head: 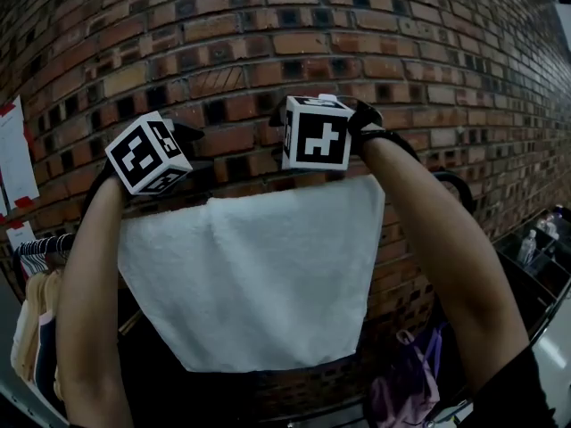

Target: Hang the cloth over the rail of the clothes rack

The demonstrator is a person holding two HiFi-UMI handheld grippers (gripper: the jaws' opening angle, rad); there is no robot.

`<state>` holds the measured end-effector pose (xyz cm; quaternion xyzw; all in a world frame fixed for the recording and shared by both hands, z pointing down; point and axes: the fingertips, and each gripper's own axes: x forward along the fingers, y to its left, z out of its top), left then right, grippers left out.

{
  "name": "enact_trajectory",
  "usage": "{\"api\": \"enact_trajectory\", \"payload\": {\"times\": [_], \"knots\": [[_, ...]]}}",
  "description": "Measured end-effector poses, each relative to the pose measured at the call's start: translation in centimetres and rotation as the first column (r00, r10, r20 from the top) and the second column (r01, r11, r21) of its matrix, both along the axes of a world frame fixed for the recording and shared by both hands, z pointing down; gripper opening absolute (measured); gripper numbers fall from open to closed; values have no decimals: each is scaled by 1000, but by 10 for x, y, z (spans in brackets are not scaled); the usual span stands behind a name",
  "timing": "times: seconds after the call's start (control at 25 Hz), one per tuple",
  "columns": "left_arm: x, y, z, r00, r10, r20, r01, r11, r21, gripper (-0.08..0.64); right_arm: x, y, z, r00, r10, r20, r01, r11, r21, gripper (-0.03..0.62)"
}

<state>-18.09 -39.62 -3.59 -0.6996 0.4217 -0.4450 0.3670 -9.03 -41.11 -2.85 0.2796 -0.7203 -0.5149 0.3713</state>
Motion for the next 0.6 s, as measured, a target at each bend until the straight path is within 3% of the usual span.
{"api": "enact_trajectory", "payload": {"times": [0.04, 0.08, 0.12, 0.16, 0.24, 0.36, 0.44, 0.52, 0.56, 0.6], "knots": [[14, 9, -30, 1000, 18, -21, -14, 986, 168, 112, -4, 18, -25, 992, -44, 116, 37, 997, 63, 207], [28, 22, -56, 997, 41, -62, -21, 953, 302, 8, -7, 38, -51, 965, -97, 245, 68, 990, 122, 84], [41, 39, -76, 990, 73, -117, -22, 920, 391, 8, -8, 58, -71, 919, -146, 367, 93, 983, 158, 3], [53, 57, -89, 979, 107, -175, -18, 894, 448, 8, -6, 75, -84, 863, -183, 472, 115, 979, 170, 3], [67, 89, -102, 946, 165, -281, 8, 850, 526, 6, -2, 100, -95, 753, -222, 619, 154, 975, 163, 3], [81, 132, -110, 875, 263, -406, 45, 792, 609, 6, 6, 131, -101, 610, -255, 750, 194, 966, 171, 3], [88, 162, -109, 813, 344, -470, 65, 748, 660, 6, 13, 157, -102, 494, -284, 822, 214, 956, 202, 3], [88, 195, -102, 741, 423, -521, 118, 682, 722, 6, 25, 189, -98, 358, -319, 878, 215, 943, 255, 3], [85, 209, -94, 713, 450, -537, 151, 650, 744, 6, 30, 203, -92, 308, -332, 892, 210, 938, 277, 3], [82, 218, -85, 691, 466, -552, 178, 631, 755, 6, 32, 213, -84, 282, -338, 898, 205, 935, 288, 3]]}}
